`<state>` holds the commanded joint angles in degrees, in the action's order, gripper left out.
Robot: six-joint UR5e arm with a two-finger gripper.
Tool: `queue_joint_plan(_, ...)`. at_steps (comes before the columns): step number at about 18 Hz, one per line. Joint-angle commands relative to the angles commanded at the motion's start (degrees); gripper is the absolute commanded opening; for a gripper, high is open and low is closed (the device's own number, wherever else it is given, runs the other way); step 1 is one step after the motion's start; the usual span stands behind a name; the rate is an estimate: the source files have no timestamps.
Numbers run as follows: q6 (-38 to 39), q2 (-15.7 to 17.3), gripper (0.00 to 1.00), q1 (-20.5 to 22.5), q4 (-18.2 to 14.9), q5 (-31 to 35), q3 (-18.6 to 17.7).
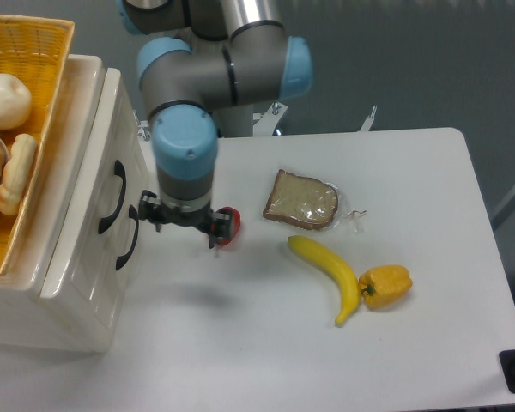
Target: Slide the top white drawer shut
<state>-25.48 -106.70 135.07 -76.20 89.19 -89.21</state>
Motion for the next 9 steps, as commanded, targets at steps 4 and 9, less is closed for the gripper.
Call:
queue_joint_plan(4, -6.23, -0.26, 1.0, 5.98, 0.18, 2.65, 0.09)
queue_joint_plan(9, -14.92, 0.44, 1.0, 13.36, 0.0, 4.59, 0.7)
